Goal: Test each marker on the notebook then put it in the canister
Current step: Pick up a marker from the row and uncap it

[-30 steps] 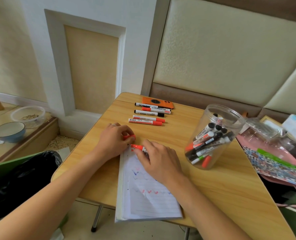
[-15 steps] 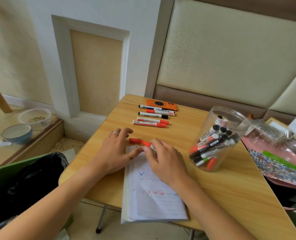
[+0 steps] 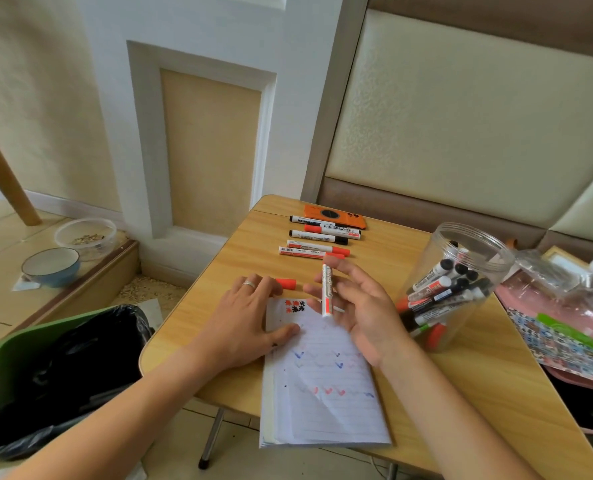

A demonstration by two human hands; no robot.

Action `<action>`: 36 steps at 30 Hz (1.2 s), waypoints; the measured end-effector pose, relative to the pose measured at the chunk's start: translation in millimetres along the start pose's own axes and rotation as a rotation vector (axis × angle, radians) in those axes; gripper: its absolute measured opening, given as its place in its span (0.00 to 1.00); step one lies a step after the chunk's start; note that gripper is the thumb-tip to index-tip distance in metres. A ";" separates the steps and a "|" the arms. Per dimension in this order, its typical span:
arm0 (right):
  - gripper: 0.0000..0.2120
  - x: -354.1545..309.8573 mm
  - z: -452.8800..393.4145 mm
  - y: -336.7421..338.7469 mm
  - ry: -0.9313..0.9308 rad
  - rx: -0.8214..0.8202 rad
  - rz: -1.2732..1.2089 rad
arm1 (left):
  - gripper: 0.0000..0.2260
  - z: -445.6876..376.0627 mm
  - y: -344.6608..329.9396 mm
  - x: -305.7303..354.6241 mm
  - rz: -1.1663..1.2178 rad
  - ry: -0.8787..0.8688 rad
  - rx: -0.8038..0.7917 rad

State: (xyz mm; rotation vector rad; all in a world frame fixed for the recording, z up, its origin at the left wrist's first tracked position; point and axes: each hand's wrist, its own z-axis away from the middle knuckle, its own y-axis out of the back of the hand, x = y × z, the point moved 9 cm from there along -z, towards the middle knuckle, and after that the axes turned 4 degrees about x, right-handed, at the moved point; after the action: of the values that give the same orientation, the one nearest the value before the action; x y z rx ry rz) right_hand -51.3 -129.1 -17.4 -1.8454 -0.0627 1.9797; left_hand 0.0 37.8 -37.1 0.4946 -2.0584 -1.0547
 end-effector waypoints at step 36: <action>0.08 8.5 -6.6 7.1 0.110 0.198 0.703 | 0.23 1.7 -9.8 9.3 -0.095 -0.060 -0.122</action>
State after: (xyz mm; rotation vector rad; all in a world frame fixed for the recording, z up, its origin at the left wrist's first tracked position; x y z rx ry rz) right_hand -47.1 -134.4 -28.4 -2.0025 0.8938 2.1890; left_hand -7.3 27.2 -41.5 0.5077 -2.0249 -1.2570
